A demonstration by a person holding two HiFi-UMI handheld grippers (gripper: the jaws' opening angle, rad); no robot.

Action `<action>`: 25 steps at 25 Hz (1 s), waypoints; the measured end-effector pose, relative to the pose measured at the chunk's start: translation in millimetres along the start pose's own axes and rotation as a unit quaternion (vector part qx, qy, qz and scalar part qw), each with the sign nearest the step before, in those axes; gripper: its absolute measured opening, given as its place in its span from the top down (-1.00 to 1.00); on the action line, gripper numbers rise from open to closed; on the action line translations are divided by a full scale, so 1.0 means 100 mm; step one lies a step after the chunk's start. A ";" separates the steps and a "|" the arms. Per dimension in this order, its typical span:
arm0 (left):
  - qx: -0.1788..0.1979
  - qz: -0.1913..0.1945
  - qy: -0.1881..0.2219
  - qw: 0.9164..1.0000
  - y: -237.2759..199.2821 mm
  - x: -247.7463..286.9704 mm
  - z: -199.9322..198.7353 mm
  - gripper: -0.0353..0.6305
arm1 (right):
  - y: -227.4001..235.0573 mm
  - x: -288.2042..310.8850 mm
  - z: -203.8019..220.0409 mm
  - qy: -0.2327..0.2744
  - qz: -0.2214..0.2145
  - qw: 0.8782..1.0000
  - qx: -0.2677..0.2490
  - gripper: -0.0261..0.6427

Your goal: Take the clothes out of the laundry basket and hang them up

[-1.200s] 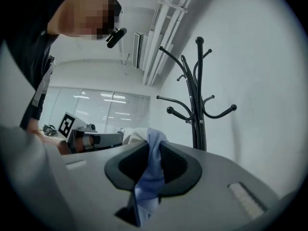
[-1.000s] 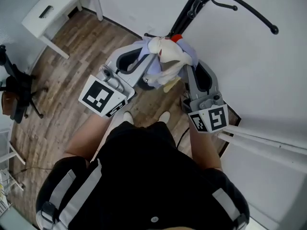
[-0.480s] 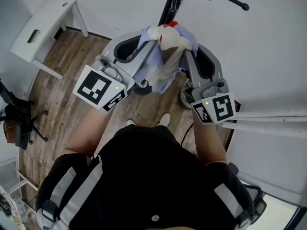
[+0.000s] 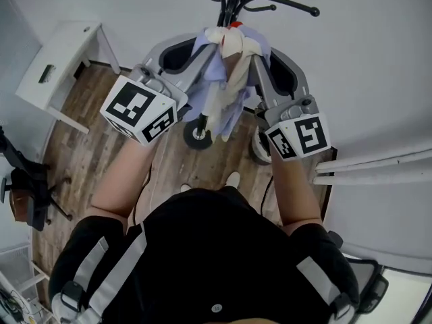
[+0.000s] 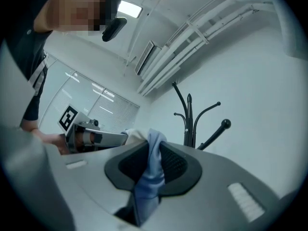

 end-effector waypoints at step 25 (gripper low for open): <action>0.039 -0.096 -0.023 0.994 -0.86 0.62 0.70 0.75 | 0.52 0.67 0.79 -0.021 0.092 0.995 -0.016 0.72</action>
Point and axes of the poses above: the fingertips, and each gripper's own axes: x forward along the fingers, y to its right, z out of its underside, the point moved 4 cm from there along -x, backward along the fingers, and after that the axes turned 6 degrees about -y, right-handed, at the moved point
